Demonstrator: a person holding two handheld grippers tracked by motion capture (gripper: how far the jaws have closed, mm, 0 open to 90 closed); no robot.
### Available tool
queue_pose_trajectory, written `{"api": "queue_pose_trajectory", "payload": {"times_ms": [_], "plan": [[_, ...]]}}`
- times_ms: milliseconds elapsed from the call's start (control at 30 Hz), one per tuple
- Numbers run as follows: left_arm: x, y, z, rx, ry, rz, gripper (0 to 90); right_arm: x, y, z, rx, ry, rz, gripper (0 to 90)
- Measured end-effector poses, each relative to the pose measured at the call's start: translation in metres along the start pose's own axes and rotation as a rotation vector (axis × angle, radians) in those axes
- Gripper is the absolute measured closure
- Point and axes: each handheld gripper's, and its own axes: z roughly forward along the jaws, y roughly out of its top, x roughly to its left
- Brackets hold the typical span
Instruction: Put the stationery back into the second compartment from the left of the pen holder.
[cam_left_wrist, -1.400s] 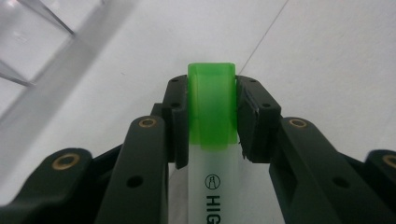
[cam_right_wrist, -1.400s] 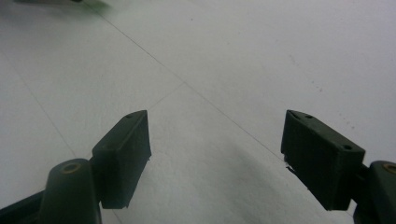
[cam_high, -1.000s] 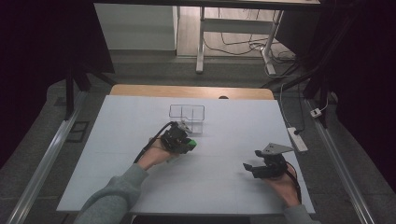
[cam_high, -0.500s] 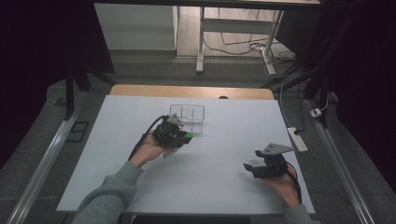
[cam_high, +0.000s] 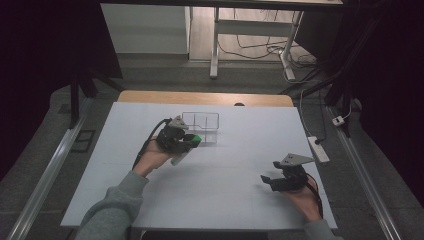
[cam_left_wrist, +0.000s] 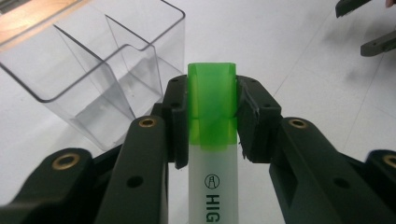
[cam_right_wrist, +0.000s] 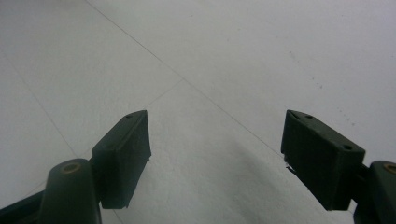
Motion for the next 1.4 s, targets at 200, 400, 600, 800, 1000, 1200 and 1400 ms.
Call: {"api": "queue_pose_trajectory", "payload": {"times_ms": [200, 400, 600, 800, 1000, 1200, 1400], "plan": [[0.005, -0.001, -0.008, -0.030, 0.007, -0.010, 66.7, 0.000, 0.000, 0.000, 0.000, -0.001, 0.000, 23.7], [0.009, -0.001, -0.016, -0.069, 0.015, -0.024, 66.7, 0.000, 0.000, 0.000, 0.003, -0.003, 0.000, 23.7], [0.014, -0.002, -0.021, -0.092, 0.017, -0.031, 66.7, 0.000, 0.000, 0.000, 0.003, 0.001, 0.004, 23.7], [0.016, -0.001, -0.023, -0.114, 0.018, -0.045, 66.6, 0.000, 0.000, -0.001, 0.004, -0.003, 0.002, 23.7], [0.014, 0.003, -0.021, -0.128, 0.028, -0.040, 66.6, -0.001, 0.000, -0.002, -0.006, 0.001, 0.011, 23.7], [0.020, 0.009, -0.019, -0.137, 0.015, -0.051, 66.6, 0.001, 0.001, -0.001, -0.002, 0.004, 0.002, 23.7], [0.022, 0.019, -0.018, -0.148, 0.032, -0.043, 66.6, 0.000, 0.000, -0.002, -0.011, 0.002, 0.010, 23.7]]}}
